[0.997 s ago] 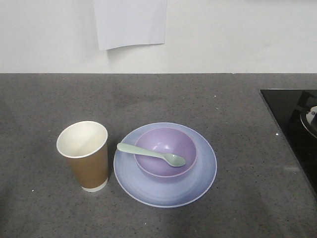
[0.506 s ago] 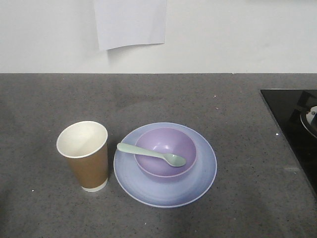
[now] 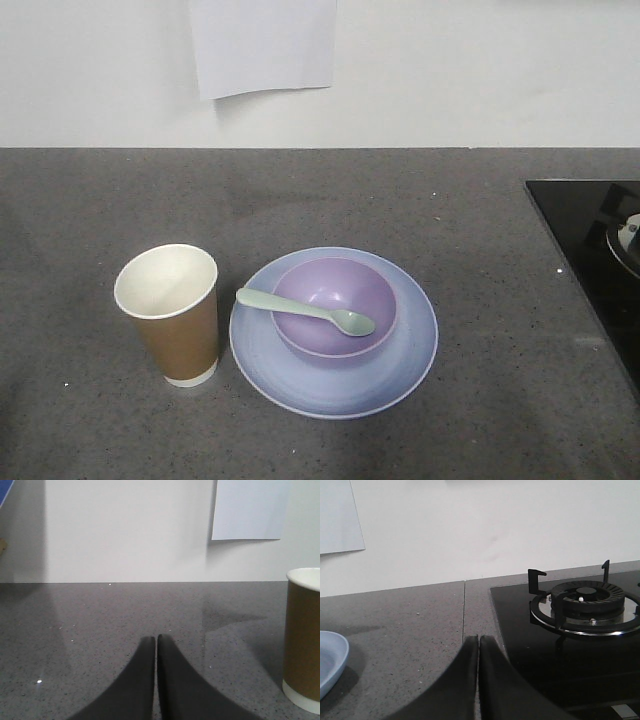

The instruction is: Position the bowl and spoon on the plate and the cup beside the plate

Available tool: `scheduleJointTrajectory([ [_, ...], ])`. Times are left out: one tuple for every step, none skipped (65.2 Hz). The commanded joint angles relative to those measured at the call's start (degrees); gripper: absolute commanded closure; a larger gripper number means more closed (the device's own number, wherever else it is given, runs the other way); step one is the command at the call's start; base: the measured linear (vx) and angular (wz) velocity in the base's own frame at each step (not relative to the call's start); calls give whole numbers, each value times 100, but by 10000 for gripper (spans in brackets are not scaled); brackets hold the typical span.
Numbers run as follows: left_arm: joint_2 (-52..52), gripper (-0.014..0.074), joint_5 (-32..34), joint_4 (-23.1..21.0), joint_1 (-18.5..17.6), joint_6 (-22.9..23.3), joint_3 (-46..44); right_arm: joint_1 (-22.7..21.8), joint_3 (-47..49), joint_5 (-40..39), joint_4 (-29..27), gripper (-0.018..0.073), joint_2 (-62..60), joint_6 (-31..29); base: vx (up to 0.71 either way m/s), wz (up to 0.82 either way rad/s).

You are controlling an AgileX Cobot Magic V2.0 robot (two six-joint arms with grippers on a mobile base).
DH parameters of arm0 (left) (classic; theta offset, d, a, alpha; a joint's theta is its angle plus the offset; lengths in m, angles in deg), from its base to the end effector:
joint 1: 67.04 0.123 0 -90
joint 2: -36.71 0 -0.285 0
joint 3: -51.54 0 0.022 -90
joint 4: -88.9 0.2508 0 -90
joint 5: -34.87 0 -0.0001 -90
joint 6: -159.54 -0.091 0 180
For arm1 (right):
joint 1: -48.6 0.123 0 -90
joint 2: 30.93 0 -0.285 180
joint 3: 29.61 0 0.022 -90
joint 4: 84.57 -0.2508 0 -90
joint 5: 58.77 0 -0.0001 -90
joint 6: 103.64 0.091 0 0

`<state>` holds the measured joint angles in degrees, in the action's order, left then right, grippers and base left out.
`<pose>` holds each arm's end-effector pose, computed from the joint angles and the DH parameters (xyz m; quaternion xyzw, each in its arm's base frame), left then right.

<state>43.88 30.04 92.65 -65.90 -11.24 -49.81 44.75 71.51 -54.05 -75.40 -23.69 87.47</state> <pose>0.0567 0.0016 0.1977 -0.0430 0.7097 -0.0247 0.7027 0.0568 -0.0050 0.1965 0.0407 0.7107 -0.0162 0.7021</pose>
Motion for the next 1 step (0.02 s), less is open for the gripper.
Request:
scheduleJointTrajectory([
  [46,602,409,1,6,72,172,-41,-85,-472,46,564,-72,3,0,0],
])
